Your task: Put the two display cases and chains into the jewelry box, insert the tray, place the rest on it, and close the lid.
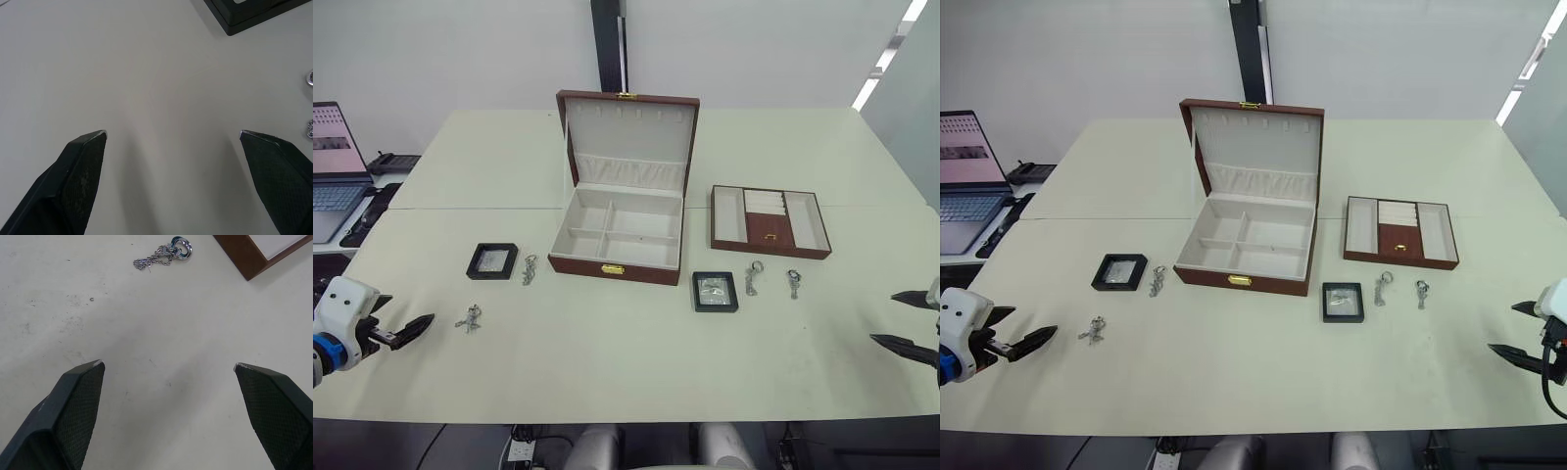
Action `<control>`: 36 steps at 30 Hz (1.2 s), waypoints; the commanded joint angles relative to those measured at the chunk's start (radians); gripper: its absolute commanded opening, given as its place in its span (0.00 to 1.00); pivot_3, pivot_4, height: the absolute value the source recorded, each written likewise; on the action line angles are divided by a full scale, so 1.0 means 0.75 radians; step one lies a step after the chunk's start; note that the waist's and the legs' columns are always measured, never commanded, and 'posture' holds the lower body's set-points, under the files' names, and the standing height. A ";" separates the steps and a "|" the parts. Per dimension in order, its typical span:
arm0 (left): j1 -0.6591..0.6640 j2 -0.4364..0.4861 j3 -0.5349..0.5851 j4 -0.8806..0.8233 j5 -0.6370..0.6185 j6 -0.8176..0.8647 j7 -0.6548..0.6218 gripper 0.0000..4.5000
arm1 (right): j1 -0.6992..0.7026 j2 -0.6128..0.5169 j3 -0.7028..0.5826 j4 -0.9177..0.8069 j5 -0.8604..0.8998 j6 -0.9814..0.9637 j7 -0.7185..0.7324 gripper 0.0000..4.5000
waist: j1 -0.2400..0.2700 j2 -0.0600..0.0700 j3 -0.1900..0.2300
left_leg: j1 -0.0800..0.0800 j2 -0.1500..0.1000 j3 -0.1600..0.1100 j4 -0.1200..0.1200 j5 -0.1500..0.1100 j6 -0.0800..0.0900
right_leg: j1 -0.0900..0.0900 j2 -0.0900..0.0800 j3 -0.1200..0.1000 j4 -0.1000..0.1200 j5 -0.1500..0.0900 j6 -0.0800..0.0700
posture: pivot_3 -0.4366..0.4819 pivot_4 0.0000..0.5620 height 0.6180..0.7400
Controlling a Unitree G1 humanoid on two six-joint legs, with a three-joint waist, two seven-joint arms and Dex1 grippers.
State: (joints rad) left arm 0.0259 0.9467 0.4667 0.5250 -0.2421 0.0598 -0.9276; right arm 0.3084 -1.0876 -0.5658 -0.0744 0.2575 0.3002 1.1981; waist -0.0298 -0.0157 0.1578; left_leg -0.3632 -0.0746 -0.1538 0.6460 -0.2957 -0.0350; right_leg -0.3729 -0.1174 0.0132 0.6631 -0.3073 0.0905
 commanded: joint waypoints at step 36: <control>-0.033 0.019 0.054 0.174 -0.106 -0.048 -0.094 1.00 | 0.036 0.000 -0.038 0.016 -0.028 -0.070 -0.026 1.00 | -0.001 0.000 0.000 | 0.000 0.000 0.000 0.000 0.000 0.000 | 0.000 0.000 0.000 0.000 0.000 0.000 | 0.48 0.27 1.00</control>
State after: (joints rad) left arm -0.0025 0.9566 0.4713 0.6732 -0.3013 0.0194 -1.0110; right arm 0.3350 -1.0873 -0.5667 -0.0429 0.2348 0.2614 1.1775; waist -0.0303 -0.0157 0.1578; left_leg -0.3632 -0.0747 -0.1539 0.6461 -0.2957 -0.0350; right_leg -0.3730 -0.1171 0.0133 0.6632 -0.3073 0.0905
